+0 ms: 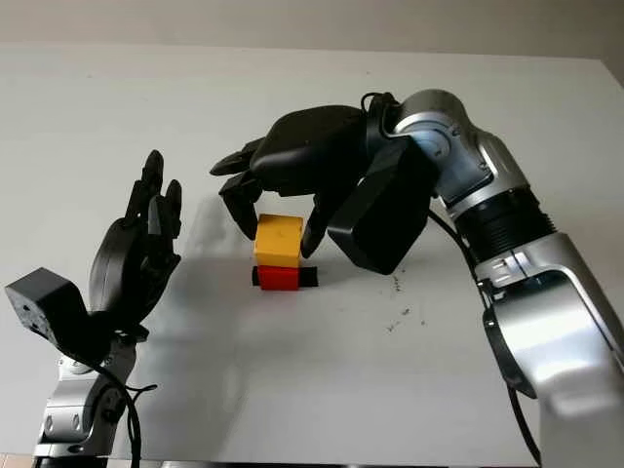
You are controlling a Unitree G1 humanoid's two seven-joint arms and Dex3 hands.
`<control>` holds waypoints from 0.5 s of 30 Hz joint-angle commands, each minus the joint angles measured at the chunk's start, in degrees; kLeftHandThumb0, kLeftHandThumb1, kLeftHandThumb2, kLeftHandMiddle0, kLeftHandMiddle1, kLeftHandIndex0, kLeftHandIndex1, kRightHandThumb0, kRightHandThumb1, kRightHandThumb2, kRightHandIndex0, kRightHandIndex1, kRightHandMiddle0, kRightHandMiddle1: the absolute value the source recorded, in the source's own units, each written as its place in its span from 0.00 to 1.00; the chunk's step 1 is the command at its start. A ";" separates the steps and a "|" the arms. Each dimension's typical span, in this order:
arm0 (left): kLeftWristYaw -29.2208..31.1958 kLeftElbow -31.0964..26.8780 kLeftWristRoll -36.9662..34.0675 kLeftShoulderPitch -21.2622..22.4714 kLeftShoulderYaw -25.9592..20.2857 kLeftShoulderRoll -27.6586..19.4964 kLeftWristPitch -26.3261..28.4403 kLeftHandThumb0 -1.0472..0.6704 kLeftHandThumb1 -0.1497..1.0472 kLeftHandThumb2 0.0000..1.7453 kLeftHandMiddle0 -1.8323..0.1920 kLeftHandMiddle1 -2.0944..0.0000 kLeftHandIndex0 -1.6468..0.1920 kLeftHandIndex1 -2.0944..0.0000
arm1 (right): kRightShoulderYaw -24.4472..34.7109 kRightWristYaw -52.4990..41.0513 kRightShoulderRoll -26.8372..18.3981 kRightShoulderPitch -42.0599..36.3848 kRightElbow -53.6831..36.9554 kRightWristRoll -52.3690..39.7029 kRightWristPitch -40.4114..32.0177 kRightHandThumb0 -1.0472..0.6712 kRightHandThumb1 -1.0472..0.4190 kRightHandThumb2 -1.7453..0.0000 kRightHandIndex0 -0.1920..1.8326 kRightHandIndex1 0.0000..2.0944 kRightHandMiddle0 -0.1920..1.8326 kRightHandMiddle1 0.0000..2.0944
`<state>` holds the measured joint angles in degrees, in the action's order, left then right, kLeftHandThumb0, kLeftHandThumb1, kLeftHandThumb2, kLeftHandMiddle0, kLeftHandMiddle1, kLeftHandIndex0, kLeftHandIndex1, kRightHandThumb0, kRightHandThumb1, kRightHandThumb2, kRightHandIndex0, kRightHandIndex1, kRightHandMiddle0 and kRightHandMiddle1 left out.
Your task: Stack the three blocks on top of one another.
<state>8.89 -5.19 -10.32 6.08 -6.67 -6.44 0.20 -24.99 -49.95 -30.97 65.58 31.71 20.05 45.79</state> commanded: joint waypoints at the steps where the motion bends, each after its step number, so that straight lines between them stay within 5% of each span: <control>1: -0.07 -1.06 -0.09 -1.07 0.16 0.36 -0.23 0.15 1.00 0.40 0.98 0.97 0.98 0.97 | 0.19 0.25 0.01 -0.39 -0.26 0.06 0.28 0.34 0.04 0.97 0.15 0.02 0.28 0.68; 15: 0.01 -1.17 -0.05 -1.33 0.11 0.27 -0.20 0.15 1.00 0.39 0.98 0.97 0.98 0.97 | 0.30 1.37 0.78 -1.03 1.82 -0.41 1.64 0.35 0.04 0.97 0.15 0.03 0.29 0.68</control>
<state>9.01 -5.28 -10.36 5.65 -6.67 -6.43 0.18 -25.00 -48.86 -30.75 65.28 33.71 20.15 47.36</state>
